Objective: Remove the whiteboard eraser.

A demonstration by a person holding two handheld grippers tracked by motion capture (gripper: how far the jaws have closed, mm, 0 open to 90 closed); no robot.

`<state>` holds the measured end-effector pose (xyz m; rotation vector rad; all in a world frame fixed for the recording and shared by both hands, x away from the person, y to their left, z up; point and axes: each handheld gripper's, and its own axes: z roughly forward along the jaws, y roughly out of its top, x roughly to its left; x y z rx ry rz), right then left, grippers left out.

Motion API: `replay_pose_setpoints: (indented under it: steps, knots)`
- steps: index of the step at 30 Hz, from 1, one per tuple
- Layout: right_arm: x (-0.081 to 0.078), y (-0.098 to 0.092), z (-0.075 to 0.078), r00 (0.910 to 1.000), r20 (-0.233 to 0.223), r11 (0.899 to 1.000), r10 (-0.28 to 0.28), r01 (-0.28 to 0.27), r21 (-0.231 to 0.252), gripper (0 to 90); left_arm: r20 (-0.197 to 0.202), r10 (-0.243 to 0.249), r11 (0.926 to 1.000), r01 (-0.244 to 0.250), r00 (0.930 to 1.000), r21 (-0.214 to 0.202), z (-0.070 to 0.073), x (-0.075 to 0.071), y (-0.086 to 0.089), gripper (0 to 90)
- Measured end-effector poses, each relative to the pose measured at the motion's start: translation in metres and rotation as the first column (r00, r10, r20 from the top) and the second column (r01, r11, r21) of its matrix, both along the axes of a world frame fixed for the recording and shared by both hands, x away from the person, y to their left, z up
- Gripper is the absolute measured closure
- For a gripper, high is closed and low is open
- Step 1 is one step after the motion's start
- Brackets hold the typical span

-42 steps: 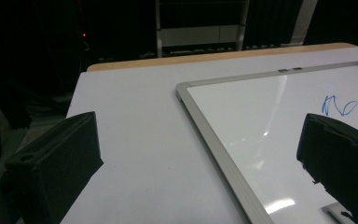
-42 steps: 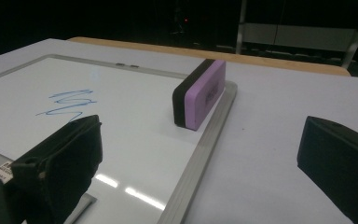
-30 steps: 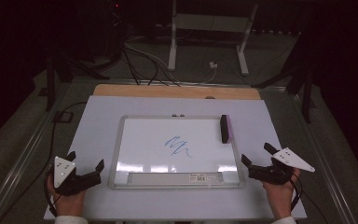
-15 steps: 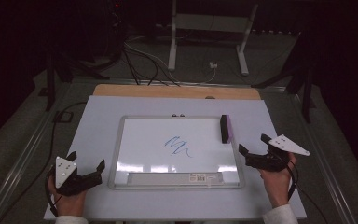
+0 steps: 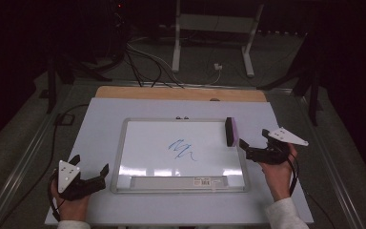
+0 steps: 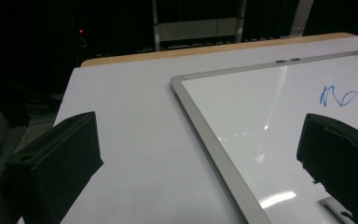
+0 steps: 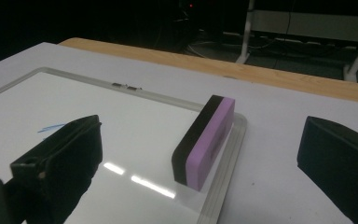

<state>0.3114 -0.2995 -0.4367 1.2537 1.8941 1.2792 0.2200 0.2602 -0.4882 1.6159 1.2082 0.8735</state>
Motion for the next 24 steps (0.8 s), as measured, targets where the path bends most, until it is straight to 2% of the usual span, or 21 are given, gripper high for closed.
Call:
replay_pose_setpoints:
  steps: [17, 24]
  knots:
    - [0.029, 0.013, 0.004, 0.9995, -0.030, 1.000, 0.013, -0.013, -0.015, 0.3, 0.002, 0.001, 1.0000, -0.001, 1.0000, 0.000, -0.001, 0.000, 0.000, 0.4]
    - [0.039, 0.019, 0.000, 0.9986, -0.050, 1.000, 0.016, -0.017, -0.020, 0.3, 0.005, 0.002, 1.0000, -0.002, 1.0000, 0.000, 0.000, 0.000, 0.001, 0.4]
